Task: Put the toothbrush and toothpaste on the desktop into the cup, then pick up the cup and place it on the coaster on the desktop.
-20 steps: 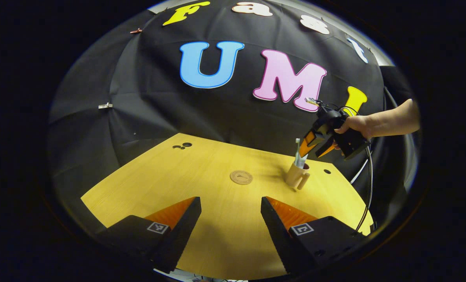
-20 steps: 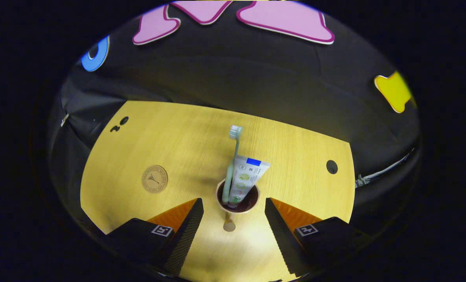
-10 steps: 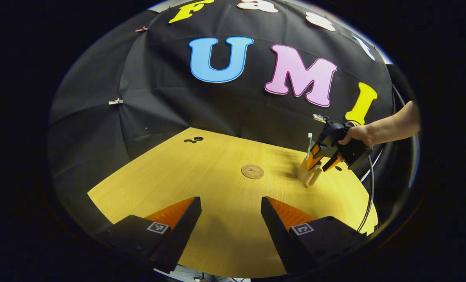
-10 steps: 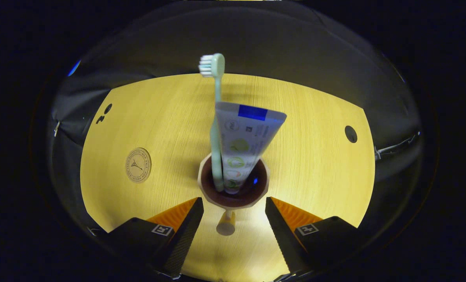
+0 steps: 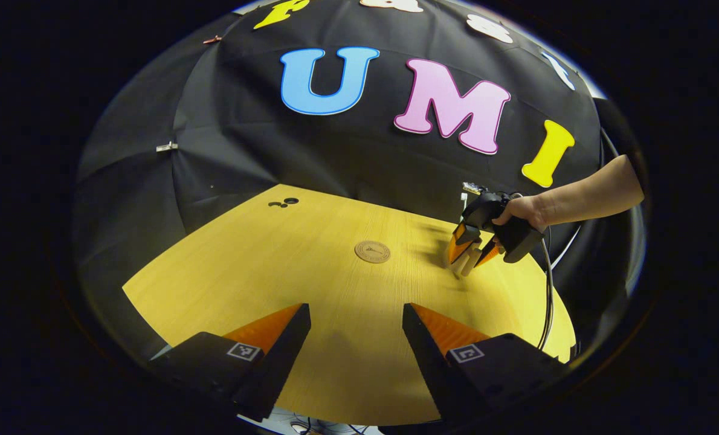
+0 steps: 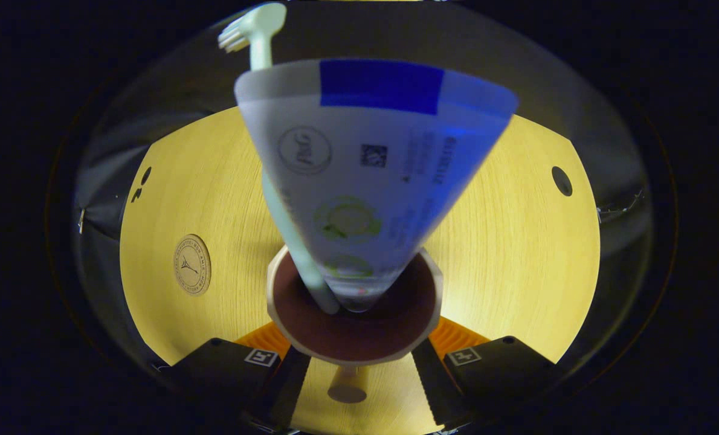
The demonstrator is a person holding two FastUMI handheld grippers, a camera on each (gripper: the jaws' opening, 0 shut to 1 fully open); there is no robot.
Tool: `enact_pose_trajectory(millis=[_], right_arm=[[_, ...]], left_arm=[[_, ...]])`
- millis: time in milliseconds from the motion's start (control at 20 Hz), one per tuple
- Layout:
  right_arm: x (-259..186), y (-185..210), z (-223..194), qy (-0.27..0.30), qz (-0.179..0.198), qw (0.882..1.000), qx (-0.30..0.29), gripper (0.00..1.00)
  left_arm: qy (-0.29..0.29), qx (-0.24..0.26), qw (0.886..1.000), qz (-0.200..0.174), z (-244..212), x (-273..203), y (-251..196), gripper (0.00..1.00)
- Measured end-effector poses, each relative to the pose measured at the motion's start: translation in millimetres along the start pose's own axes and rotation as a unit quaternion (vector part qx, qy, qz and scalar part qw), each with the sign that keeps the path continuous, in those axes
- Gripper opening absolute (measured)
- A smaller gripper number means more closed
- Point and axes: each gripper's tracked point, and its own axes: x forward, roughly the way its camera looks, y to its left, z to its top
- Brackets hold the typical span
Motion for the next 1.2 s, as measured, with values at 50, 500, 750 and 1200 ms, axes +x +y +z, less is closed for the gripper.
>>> enact_pose_trajectory(millis=[50, 500, 750, 1200], right_arm=[[1.4, -0.9, 0.1, 0.001, -0.003, 1.0, -0.005, 0.87], [5.6, 0.1, -7.7, 0.007, -0.001, 1.0, -0.03, 0.32], [2.4, 0.8, -18.3, -0.004, -0.002, 0.998, -0.066, 0.31], [-42.4, 60.4, -6.6, -0.049, 0.028, 0.992, -0.114, 0.31]], left_arm=[[0.003, -0.002, 1.0, 0.0, -4.1, -0.6, -0.4, 0.97], [0.022, -0.004, 1.0, 0.011, -18.5, -6.7, 14.2, 0.97], [0.028, 0.0, 1.0, 0.007, -21.1, -5.6, 13.0, 0.98], [0.033, 0.015, 0.999, -0.007, -23.5, -6.6, 17.7, 0.98]])
